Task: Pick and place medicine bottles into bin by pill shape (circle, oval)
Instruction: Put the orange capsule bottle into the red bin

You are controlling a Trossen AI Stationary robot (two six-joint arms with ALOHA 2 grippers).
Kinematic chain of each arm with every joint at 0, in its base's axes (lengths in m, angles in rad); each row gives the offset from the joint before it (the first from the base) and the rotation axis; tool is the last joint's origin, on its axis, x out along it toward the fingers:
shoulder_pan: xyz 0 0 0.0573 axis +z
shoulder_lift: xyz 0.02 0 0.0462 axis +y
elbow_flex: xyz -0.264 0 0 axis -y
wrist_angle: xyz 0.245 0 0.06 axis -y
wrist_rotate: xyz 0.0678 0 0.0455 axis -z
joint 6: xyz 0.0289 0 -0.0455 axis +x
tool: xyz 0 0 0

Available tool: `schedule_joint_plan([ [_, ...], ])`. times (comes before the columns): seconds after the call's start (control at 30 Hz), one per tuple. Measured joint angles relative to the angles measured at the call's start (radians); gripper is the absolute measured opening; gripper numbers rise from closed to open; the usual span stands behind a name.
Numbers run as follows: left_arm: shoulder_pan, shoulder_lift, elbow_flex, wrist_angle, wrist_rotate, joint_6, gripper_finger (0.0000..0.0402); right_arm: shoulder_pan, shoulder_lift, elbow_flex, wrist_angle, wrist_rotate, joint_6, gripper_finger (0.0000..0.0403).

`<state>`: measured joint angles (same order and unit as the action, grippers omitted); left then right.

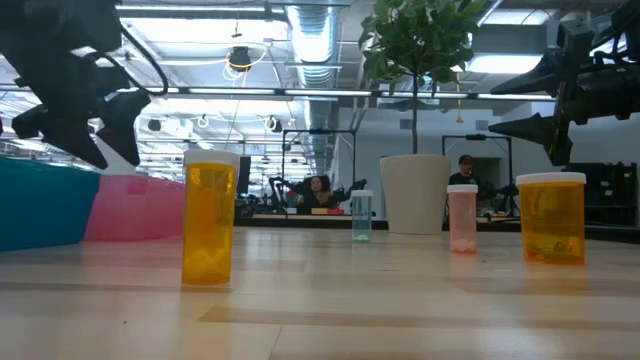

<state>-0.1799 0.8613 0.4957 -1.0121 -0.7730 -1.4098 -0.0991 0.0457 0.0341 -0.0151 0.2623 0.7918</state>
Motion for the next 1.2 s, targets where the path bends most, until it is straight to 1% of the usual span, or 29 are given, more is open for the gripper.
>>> schedule_joint_plan([
  [0.17,0.000,-0.065,0.000,0.077,0.014,0.108,0.0283,0.000,0.000,0.000,0.000,0.000,0.001,0.0276],
  [0.3,0.000,-0.111,0.000,0.246,0.015,0.257,0.0283,0.000,0.000,0.000,0.000,0.000,0.001,0.0276],
  [0.43,0.000,-0.132,0.000,0.470,0.034,0.442,0.0283,0.000,0.000,0.000,0.000,0.000,0.001,0.0276],
  [0.57,0.000,-0.121,0.000,0.742,0.090,0.599,0.0283,0.000,0.000,0.000,0.000,0.000,0.002,0.0276],
  [0.7,0.000,-0.056,0.000,1.051,0.169,0.750,0.0283,0.000,0.000,0.000,0.000,0.000,0.002,0.0276],
  [0.8,0.000,0.023,0.001,1.250,0.224,0.817,0.0283,0.000,0.000,0.000,0.000,0.000,0.002,0.0276],
  [0.87,0.000,0.090,0.039,1.282,0.257,0.844,0.0283,0.000,0.000,0.000,0.000,0.000,0.002,0.0276],
  [0.97,0.000,0.201,0.143,1.261,0.305,0.890,0.0283,0.000,0.000,0.000,0.000,0.000,0.005,0.0276],
  [1.07,0.000,0.323,0.270,1.205,0.344,0.963,0.0283,0.000,0.000,0.000,0.000,0.000,0.005,0.0276],
  [1.2,0.003,0.491,0.475,1.142,0.391,1.101,0.0283,0.000,0.000,0.000,0.000,0.000,0.005,0.0276],
])
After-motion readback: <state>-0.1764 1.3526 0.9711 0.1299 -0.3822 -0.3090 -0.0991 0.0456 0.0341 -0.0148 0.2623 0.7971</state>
